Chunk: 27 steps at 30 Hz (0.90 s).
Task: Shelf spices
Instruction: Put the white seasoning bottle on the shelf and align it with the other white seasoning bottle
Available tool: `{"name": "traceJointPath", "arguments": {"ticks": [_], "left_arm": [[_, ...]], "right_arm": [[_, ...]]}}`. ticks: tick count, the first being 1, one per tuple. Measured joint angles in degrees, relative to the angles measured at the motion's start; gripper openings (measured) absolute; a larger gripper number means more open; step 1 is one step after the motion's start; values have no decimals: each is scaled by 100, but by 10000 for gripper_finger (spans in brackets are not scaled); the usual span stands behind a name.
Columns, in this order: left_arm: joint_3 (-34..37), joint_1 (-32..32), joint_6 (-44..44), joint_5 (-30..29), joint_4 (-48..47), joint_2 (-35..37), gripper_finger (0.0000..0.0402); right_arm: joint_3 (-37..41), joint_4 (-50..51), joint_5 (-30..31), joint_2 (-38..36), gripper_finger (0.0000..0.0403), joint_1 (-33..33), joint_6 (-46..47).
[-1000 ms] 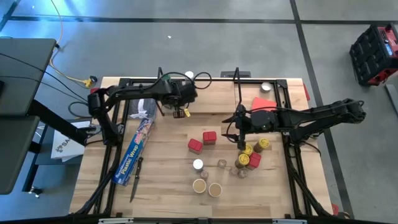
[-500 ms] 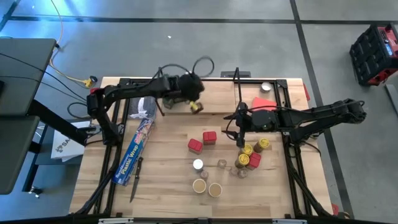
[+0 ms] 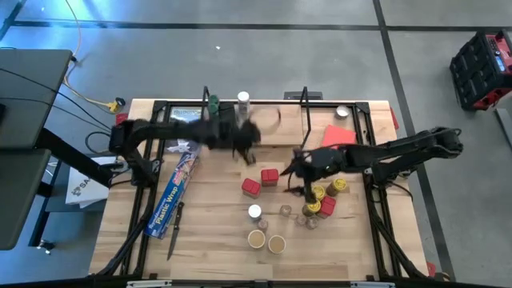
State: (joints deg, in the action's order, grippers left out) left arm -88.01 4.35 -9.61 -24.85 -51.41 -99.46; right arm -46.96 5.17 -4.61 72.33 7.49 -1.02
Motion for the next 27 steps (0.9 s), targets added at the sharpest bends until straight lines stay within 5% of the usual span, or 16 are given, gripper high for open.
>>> {"name": "traceJointPath", "arguments": {"ticks": [11, 18, 27], "left_arm": [[4, -2976, -3999, -1948, -1175, 111, 0], [0, -3929, -5696, -3982, -1769, 88, 1], [5, -3955, -6218, -3692, -2278, 89, 14]], "right_arm": [[0, -2036, 141, 1663, 261, 457, -52], [-115, -3097, -552, 2420, 261, 459, -293], [-1237, -2311, -684, 3313, 261, 457, -695]]}}
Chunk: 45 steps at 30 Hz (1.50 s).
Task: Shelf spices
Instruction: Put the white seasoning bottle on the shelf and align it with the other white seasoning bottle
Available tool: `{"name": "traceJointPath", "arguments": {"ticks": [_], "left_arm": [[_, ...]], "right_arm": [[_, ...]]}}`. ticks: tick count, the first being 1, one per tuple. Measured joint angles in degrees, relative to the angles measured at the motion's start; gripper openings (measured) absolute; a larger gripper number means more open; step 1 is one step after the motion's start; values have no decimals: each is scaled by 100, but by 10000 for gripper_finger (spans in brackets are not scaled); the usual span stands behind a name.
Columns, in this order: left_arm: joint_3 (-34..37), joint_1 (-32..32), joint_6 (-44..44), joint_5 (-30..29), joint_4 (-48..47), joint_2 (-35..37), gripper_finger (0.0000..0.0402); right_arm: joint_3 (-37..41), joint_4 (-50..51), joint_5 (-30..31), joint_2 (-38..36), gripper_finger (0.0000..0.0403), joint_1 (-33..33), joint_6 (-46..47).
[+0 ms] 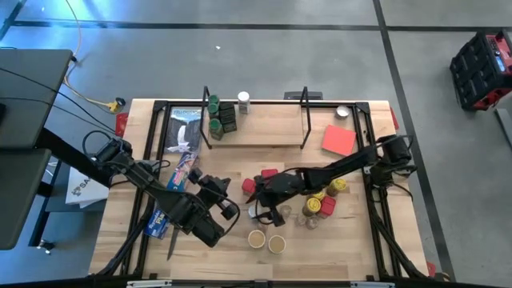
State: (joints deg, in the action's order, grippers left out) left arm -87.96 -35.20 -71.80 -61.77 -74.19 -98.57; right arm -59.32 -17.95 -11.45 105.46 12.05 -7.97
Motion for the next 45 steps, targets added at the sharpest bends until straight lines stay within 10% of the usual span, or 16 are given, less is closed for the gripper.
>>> {"name": "traceJointPath", "arguments": {"ticks": [31, 45], "left_arm": [[1, -221, -443, 420, -445, 7, 76], [1, -687, -1864, 94, -1546, 12, 76]], "right_arm": [[-99, 505, 19, -714, 191, -159, 219], [-939, 2254, 750, -2165, 191, -2501, -240]]}}
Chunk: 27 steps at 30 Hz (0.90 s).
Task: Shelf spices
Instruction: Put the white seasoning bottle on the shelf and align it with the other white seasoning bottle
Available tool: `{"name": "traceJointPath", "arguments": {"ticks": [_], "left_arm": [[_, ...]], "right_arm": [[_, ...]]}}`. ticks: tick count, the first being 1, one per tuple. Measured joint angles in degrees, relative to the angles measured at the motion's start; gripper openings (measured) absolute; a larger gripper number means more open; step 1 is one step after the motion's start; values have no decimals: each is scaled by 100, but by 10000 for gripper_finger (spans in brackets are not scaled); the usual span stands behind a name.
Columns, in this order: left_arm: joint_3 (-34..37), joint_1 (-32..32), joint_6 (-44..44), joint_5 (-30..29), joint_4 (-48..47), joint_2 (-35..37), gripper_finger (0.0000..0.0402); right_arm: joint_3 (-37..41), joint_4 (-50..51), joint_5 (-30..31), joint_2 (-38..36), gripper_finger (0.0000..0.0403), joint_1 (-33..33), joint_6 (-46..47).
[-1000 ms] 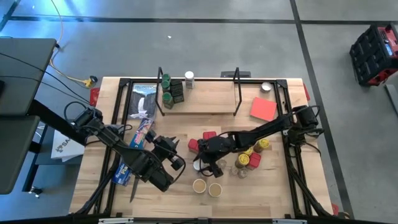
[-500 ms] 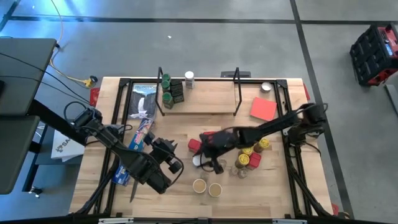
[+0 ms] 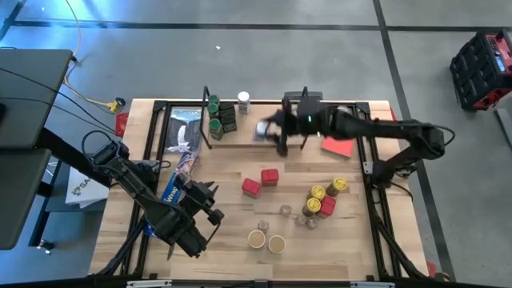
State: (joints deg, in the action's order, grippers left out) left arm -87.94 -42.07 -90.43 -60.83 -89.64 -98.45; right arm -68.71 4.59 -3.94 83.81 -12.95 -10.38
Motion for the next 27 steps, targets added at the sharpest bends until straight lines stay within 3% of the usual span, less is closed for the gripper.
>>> {"name": "traceJointPath", "arguments": {"ticks": [7, 17, 27], "left_arm": [[0, 1, 34, -14, -11, 0, 76], [0, 1, 112, -18, -11, 4, 76], [0, 3, 107, -6, 8, 4, 76]], "right_arm": [[18, -503, -799, 1053, 191, -1133, 260], [-1003, -801, -1082, 2668, 191, -1341, -80], [-1305, -601, -1065, 3027, 208, -1418, -306]]}}
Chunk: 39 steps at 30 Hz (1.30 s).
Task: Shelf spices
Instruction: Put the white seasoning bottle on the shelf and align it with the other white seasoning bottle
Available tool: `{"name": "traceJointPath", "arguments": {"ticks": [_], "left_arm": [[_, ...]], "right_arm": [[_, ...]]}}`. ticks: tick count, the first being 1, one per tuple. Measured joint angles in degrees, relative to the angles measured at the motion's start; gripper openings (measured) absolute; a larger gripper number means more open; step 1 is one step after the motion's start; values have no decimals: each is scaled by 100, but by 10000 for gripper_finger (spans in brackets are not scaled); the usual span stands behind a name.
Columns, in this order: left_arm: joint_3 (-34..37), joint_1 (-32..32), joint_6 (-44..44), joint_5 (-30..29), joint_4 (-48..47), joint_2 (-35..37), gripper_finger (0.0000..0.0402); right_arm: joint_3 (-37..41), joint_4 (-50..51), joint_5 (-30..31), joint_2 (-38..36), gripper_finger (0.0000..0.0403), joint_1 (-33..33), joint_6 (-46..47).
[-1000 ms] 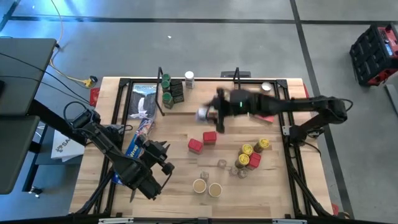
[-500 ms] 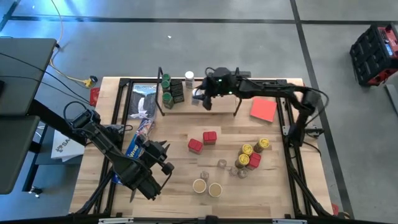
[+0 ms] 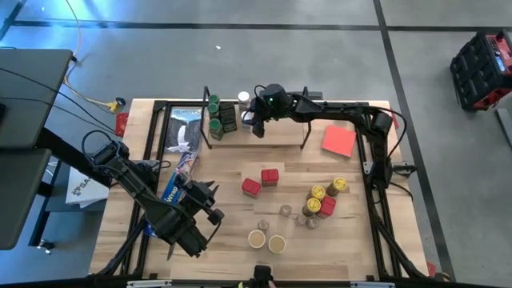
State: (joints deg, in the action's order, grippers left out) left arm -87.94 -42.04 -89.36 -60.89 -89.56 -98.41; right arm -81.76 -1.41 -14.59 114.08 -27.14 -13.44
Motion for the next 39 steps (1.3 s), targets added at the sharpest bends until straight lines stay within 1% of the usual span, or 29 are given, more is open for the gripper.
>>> {"name": "traceJointPath", "arguments": {"ticks": [2, 5, 11, 14, 18, 20, 24, 27, 30, 31, 33, 35, 39], "left_arm": [[0, 0, 0, 1, 10, 0, 76], [0, 0, 2, 1, 27, 0, 76], [0, 0, 52, 18, 76, 0, 76], [0, 0, 50, 20, 83, 0, 76], [0, 0, 50, 28, 93, 0, 76], [0, 0, 50, 36, 97, 0, 76], [0, 0, 48, 93, 143, 0, 76], [0, -2, 48, 195, 212, 0, 76], [0, -27, 52, 197, 275, -4, 76], [0, -42, 50, 197, 277, -4, 76], [0, -86, 48, 197, 288, -7, 76], [0, -138, 48, 191, 302, -7, 76], [0, -238, 2, 174, 321, -9, 76]], "right_arm": [[0, 11, 1, 0, 222, -4, -53], [0, -23, 4, -2, 232, -4, -203], [0, -182, 7, -2, 237, -4, -358], [0, -347, 110, -13, 238, -4, -358], [2, -353, 133, -207, 239, -19, -343], [2, -249, 147, -389, 239, -26, -324], [2, 500, 153, -808, 236, 9, -198], [2, 1138, 125, -1061, 218, 158, -35], [16, 1728, 108, -1095, 185, 402, -190], [99, 1768, 110, -1087, 172, 486, -195], [393, 1574, 126, -1071, 144, 640, -190], [784, 1265, 336, -1066, 118, 744, -83], [1575, 311, 704, -1056, 77, 743, 226]]}}
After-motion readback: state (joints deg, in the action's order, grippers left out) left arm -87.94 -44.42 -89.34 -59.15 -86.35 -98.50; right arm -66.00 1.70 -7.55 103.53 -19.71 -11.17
